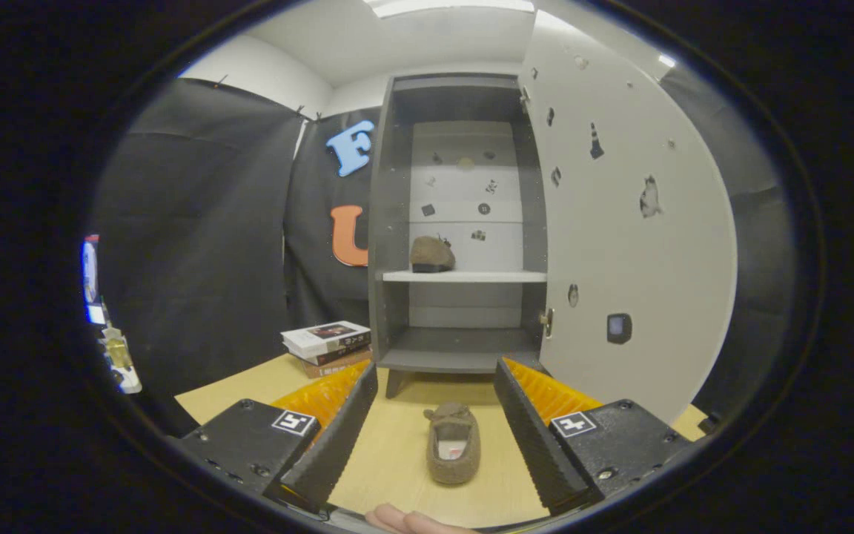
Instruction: Open the shoe cabinet door, grab the shoes and put them into the shoe cabinet, then close the shoe cabinet door.
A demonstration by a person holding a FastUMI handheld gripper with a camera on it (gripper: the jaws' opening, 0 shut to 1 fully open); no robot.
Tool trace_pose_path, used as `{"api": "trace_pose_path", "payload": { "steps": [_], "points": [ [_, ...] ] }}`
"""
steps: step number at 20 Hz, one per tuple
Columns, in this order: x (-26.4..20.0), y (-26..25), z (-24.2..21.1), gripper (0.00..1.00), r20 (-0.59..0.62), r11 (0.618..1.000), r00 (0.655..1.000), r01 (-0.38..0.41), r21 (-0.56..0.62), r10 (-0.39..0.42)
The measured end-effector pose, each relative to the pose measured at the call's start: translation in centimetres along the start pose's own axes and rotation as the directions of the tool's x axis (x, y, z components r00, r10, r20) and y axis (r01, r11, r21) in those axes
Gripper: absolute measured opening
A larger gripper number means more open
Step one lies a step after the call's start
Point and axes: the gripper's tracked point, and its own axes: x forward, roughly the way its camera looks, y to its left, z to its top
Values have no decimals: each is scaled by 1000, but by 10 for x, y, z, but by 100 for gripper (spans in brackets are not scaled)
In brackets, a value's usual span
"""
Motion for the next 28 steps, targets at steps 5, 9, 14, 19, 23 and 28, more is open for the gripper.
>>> {"api": "trace_pose_path", "payload": {
  "steps": [5,9,14,19,23,28],
  "points": [
    [54,8,-69,100,-106,1000,994,-12,20,14],
    [96,23,-122,90,-228,998,973,-25,53,37],
    [133,15,-162,81,-331,997,944,31,70,-6],
    [158,6,-180,54,-383,996,923,62,66,-32],
    [182,5,-198,42,-445,986,895,61,157,16],
    [163,2,-189,10,-401,984,915,34,173,39]
  ]
}}
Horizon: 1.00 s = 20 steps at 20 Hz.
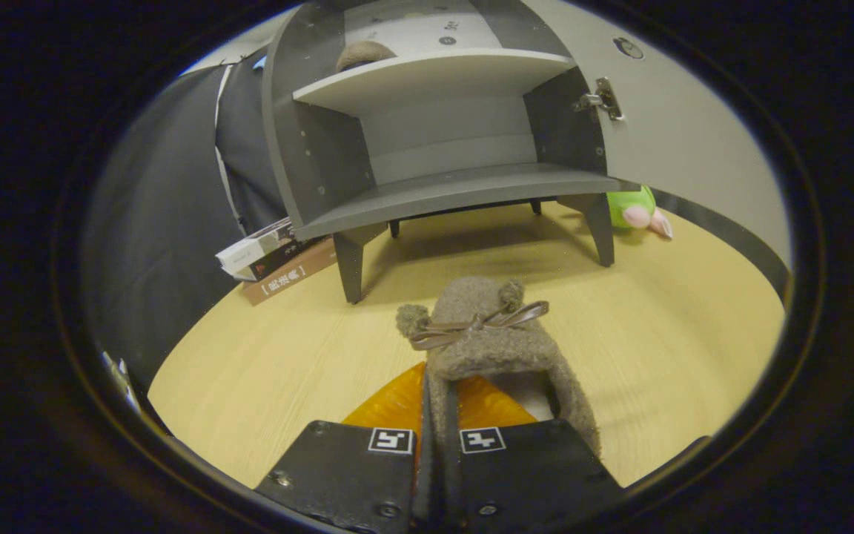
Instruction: Open the shoe cabinet door, grab the shoes and put them into the shoe cabinet, then close the shoe cabinet door.
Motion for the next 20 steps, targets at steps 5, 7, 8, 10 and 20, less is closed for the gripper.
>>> {"api": "trace_pose_path", "payload": {
  "steps": [5,7,8,10,20],
  "points": [
    [-42,-5,25,10,88,998,996,16,-63,-11],
    [-61,-9,38,10,121,994,992,48,-102,-35],
    [-71,-7,47,10,145,991,989,58,-119,-41],
    [-90,1,65,10,185,989,982,53,-140,-26],
    [-183,21,202,10,374,973,927,51,-226,38]
  ]
}}
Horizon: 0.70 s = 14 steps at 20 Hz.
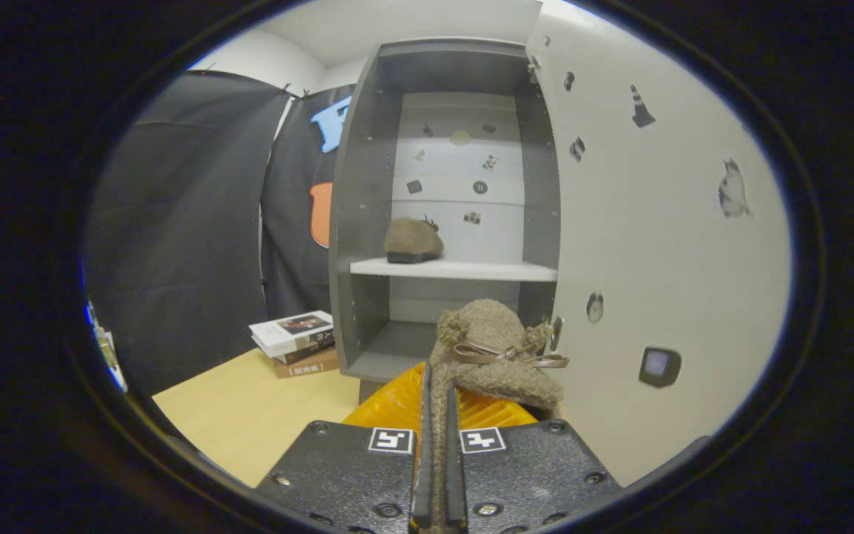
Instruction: Open the shoe cabinet door, grab the shoes and put them into the shoe cabinet, then close the shoe cabinet door.
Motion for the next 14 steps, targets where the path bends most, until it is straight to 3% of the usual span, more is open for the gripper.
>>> {"api": "trace_pose_path", "payload": {
  "steps": [8,14],
  "points": [
    [4,6,107,10,0,997,999,-44,-57,44],
    [49,-10,203,10,55,994,998,41,-97,-36]
  ]
}}
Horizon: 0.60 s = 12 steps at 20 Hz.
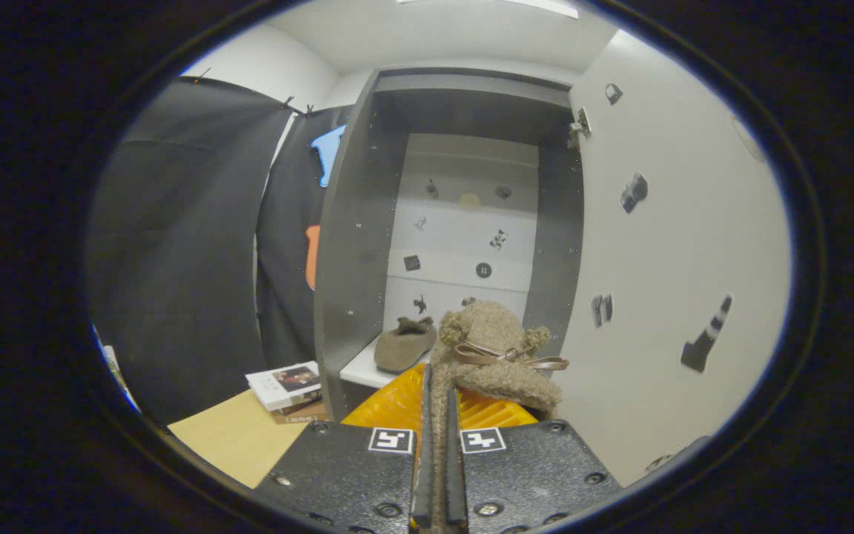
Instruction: Open the shoe cabinet door, grab the shoes and put them into the shoe cabinet, then close the shoe cabinet door.
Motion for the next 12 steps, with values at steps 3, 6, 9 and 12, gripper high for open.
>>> {"api": "trace_pose_path", "payload": {
  "steps": [3,6,9,12],
  "points": [
    [33,-7,28,11,27,999,999,38,-33,-37],
    [72,-7,40,10,43,996,997,63,-66,-60],
    [118,-3,36,11,40,991,999,26,-134,-20],
    [166,-3,4,11,-61,986,998,-14,-169,4]
  ]
}}
